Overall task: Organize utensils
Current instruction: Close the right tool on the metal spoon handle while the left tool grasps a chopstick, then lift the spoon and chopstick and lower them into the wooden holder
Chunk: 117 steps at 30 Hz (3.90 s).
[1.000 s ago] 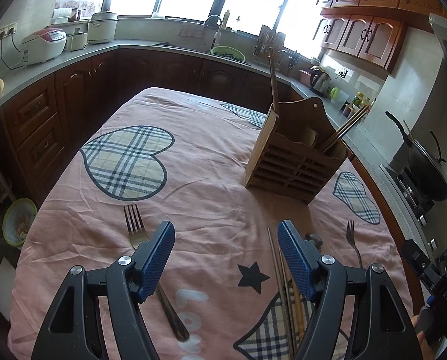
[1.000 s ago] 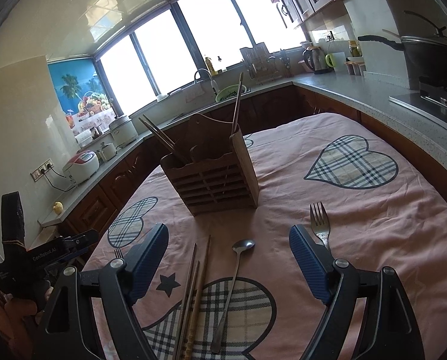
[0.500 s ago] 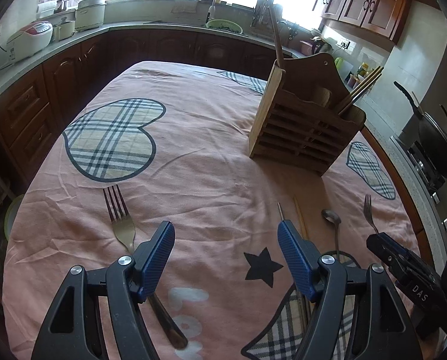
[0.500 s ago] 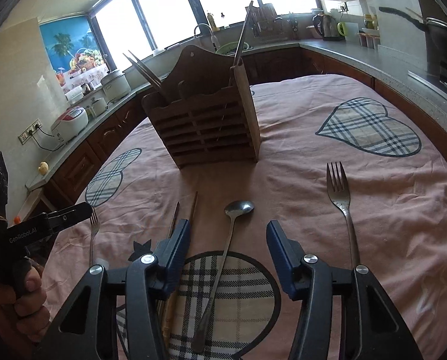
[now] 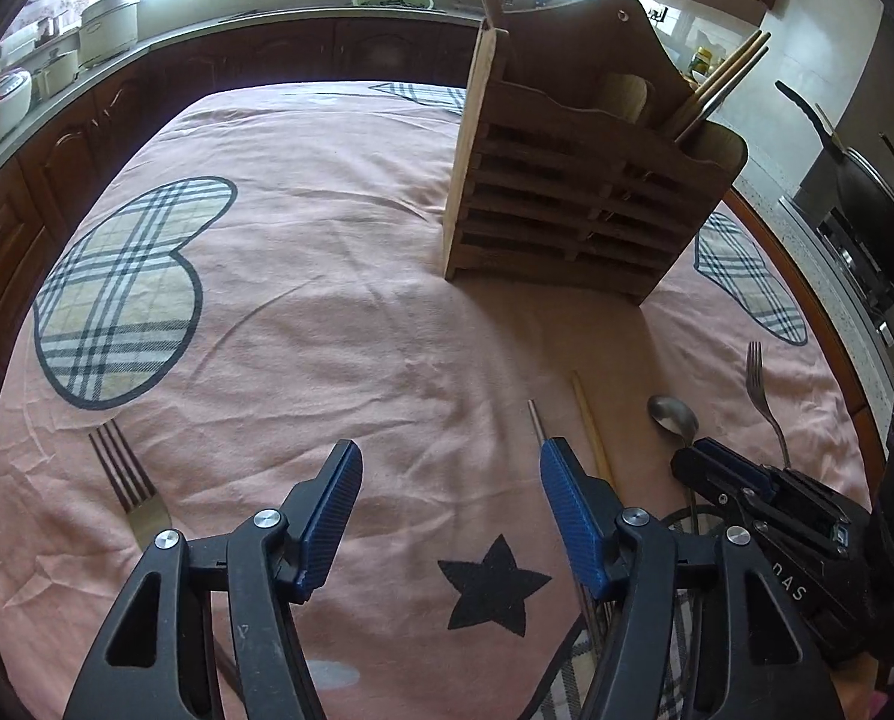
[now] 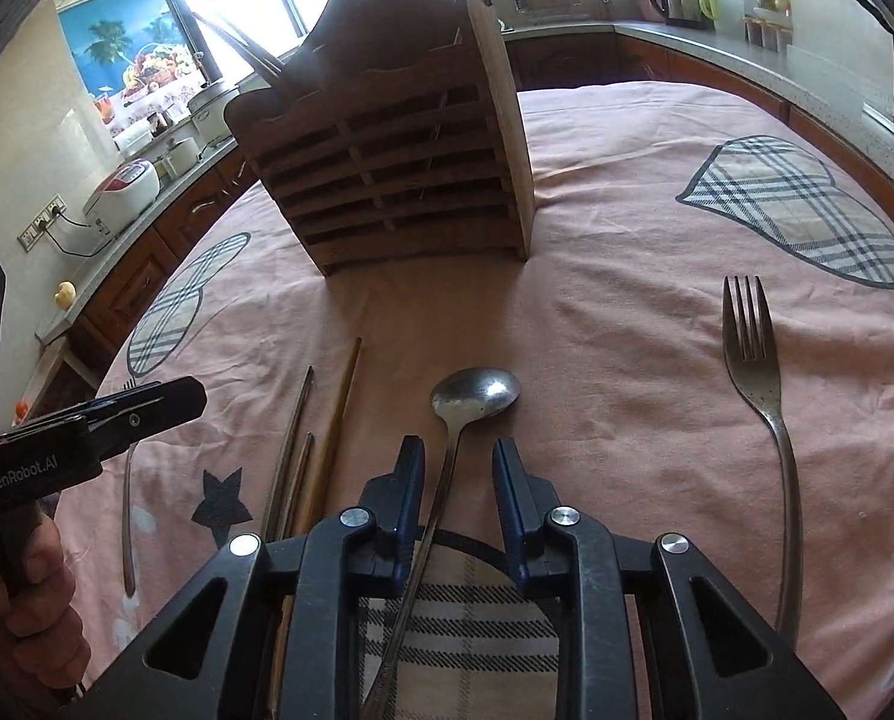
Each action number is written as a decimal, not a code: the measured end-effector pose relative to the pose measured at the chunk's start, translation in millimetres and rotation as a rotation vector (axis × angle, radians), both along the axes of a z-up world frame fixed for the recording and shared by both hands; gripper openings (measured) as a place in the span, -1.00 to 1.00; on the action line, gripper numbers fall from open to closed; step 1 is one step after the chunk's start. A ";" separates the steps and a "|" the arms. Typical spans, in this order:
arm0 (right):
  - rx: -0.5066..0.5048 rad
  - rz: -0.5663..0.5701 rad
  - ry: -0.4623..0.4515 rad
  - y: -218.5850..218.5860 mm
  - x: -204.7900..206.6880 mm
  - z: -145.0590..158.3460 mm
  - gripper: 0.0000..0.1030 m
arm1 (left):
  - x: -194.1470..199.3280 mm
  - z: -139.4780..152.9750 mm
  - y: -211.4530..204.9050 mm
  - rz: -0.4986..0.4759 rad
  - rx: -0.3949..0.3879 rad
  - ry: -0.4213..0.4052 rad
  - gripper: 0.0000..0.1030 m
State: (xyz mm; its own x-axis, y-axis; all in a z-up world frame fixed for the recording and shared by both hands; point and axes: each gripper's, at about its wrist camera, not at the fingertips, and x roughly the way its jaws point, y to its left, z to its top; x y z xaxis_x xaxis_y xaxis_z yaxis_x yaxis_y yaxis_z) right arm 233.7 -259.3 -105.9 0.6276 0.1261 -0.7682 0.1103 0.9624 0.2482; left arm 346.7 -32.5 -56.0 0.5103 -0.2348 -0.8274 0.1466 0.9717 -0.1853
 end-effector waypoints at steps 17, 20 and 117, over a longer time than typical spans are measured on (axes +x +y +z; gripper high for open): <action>0.084 -0.059 -0.020 -29.9 -5.7 2.9 -0.92 | 37.1 -36.2 -61.4 -0.158 0.150 0.011 -0.89; 0.088 -0.055 -0.034 -29.1 -7.3 6.5 -0.94 | 34.8 -35.7 -56.6 -0.153 0.115 0.018 -0.92; -0.233 -0.063 -0.536 -25.8 67.4 166.1 -0.96 | 57.6 117.2 65.9 0.184 -0.320 -0.582 -0.96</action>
State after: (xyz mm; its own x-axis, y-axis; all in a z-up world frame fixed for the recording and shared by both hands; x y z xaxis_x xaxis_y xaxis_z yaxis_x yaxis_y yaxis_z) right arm 301.0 -285.1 60.2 0.9369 -0.0582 -0.3446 0.0866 0.9940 0.0675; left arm 404.3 33.5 61.2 0.9056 -0.2886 -0.3107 0.1472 0.9010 -0.4080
